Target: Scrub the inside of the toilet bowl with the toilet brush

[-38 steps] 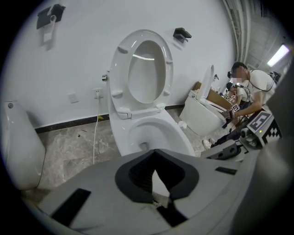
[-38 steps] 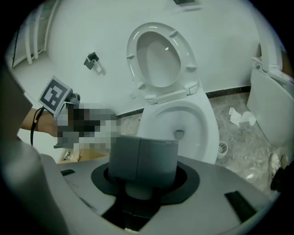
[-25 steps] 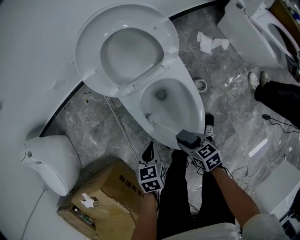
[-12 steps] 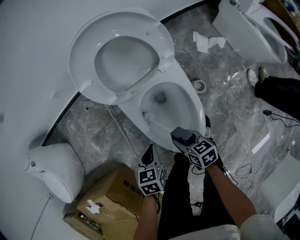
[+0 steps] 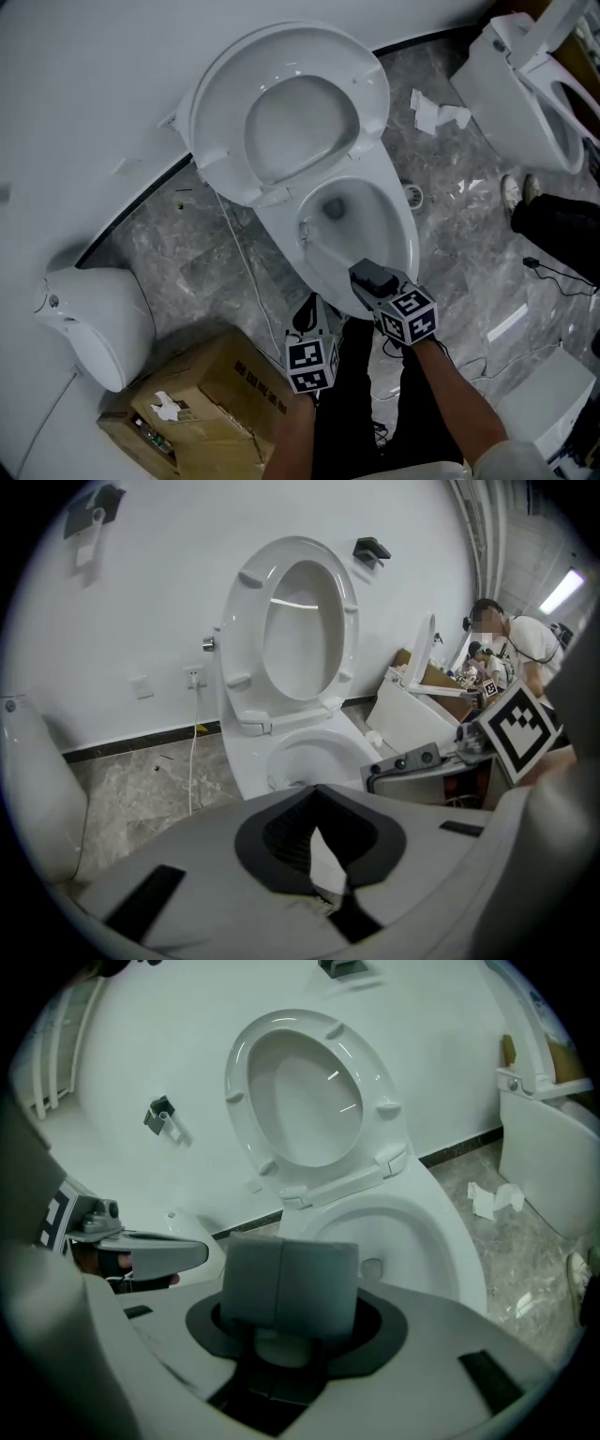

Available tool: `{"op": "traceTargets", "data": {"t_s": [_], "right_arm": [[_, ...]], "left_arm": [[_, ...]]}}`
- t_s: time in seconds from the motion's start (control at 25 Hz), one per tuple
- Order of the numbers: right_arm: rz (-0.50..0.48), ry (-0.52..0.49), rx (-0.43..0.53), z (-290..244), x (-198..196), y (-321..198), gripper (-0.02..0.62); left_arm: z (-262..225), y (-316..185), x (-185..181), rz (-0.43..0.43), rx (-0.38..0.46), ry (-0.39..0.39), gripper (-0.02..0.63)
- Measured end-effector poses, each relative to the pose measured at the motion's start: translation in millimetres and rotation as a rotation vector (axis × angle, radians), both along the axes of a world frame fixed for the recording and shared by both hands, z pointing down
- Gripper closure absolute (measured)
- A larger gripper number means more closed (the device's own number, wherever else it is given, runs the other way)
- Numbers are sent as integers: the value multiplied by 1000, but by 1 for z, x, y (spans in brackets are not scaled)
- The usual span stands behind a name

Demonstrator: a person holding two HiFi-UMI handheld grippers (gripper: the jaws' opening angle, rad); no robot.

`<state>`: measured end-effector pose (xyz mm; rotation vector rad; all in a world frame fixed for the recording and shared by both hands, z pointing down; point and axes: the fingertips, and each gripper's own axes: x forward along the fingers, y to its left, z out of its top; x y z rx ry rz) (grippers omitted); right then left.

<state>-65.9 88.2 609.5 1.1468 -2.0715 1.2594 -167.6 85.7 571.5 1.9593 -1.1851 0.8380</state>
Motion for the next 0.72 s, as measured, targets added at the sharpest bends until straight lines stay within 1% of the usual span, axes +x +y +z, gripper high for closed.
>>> {"op": "traceTargets", "data": {"t_s": [0.16,0.32,0.52,0.72], "right_arm": [[10,20,3,1,1,-12,393],[20,41,8,2,2,-23,394],[44,58,15,2,6,-36,396],[45,61,18,2,9,-44,399]], "left_arm": [[2,0,-2,19,0,3,577],[4,-1,-11,9,-5,-1,577],[4,-6,-20,16,5,-11,577],[2,-10,-19,32,12,-10,577]]}}
